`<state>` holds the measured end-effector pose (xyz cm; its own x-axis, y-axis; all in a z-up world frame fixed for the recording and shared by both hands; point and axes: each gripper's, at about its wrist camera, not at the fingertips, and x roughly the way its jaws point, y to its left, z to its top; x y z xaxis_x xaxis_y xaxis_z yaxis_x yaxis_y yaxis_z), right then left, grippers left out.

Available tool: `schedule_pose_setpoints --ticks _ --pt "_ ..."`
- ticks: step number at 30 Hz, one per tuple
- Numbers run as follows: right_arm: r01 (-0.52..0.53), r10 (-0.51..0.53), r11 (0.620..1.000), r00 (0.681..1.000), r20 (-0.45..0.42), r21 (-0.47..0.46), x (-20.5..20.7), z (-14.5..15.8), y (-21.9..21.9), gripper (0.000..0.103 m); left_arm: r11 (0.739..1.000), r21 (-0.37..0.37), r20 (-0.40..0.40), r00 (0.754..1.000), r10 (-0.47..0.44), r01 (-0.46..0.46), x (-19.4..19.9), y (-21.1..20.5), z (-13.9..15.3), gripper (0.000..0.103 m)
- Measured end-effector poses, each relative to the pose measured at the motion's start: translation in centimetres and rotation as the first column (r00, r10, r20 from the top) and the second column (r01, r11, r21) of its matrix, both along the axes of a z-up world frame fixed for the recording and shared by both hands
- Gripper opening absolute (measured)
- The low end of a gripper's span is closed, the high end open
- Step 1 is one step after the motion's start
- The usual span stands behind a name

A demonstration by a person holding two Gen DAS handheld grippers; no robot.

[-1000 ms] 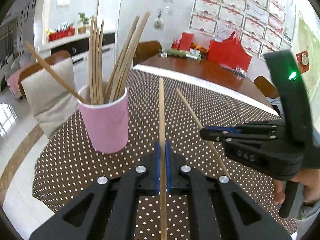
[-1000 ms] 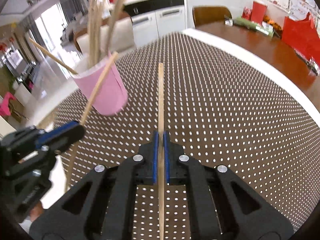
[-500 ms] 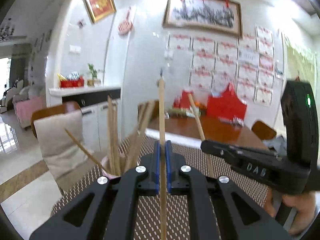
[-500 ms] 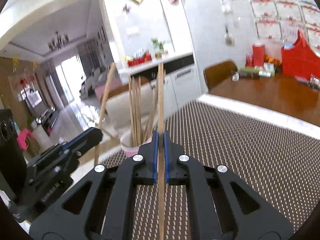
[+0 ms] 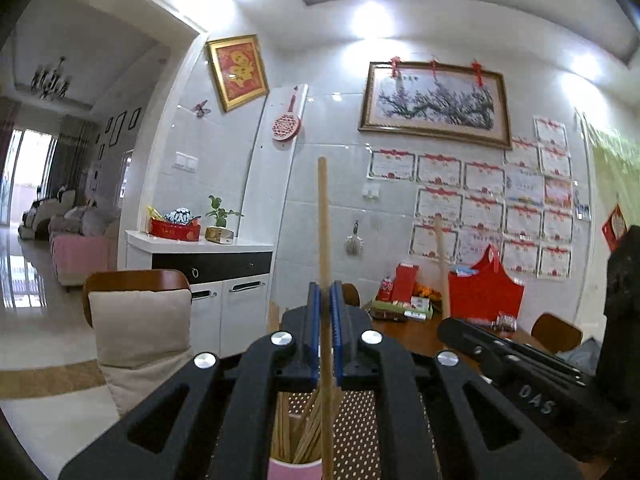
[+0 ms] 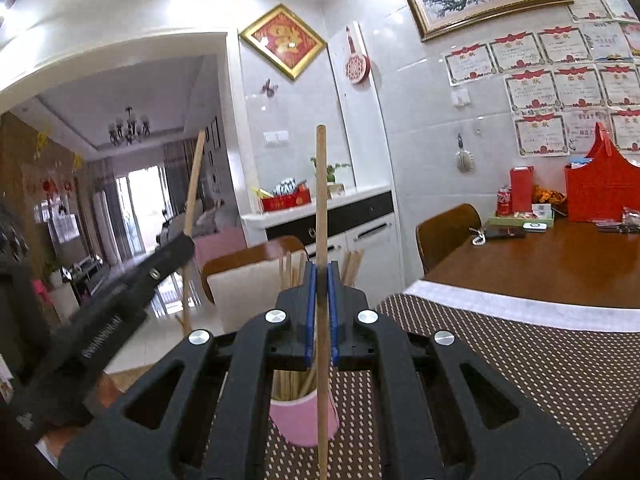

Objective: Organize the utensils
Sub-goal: 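Lower the chopstick into the pink cup and open the right gripper while the left gripper releases its chopstick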

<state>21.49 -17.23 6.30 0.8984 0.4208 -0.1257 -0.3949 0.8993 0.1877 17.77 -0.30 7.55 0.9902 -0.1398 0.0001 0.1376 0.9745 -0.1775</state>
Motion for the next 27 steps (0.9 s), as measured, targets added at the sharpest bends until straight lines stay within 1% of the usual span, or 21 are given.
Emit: schedule_pose_setpoints --ticks 2,10,14,20,23,27 --pt "-0.007 0.007 1.000 1.000 0.014 0.017 0.2 -0.1 0.2 0.006 1.000 -0.019 0.015 1.000 0.005 -0.005 1.0 0.2 -0.3 0.006" --pt "-0.045 0.039 0.994 0.998 0.055 0.098 2.7 -1.2 1.3 0.006 0.999 -0.045 0.087 0.996 0.035 -0.031 3.7 0.6 -2.2 0.006" --pt "-0.056 0.048 0.989 0.997 0.061 0.135 4.4 -2.0 1.5 0.006 0.998 -0.047 0.084 0.996 0.041 -0.037 5.0 0.4 -3.0 0.006" --pt "-0.073 0.064 0.981 0.996 0.056 0.177 6.6 -3.3 1.9 0.006 0.999 -0.021 0.075 0.996 0.039 -0.038 5.7 -0.2 -4.4 0.006" --pt "-0.079 0.071 0.978 0.996 0.048 0.191 7.4 -3.8 1.8 0.006 0.999 -0.001 0.091 0.995 0.050 -0.050 5.9 -0.5 -4.8 0.006" --pt "-0.084 0.076 0.975 0.996 0.048 0.206 8.0 -4.5 1.8 0.006 0.999 -0.015 0.049 0.998 0.041 -0.041 6.7 -0.3 -5.8 0.006"
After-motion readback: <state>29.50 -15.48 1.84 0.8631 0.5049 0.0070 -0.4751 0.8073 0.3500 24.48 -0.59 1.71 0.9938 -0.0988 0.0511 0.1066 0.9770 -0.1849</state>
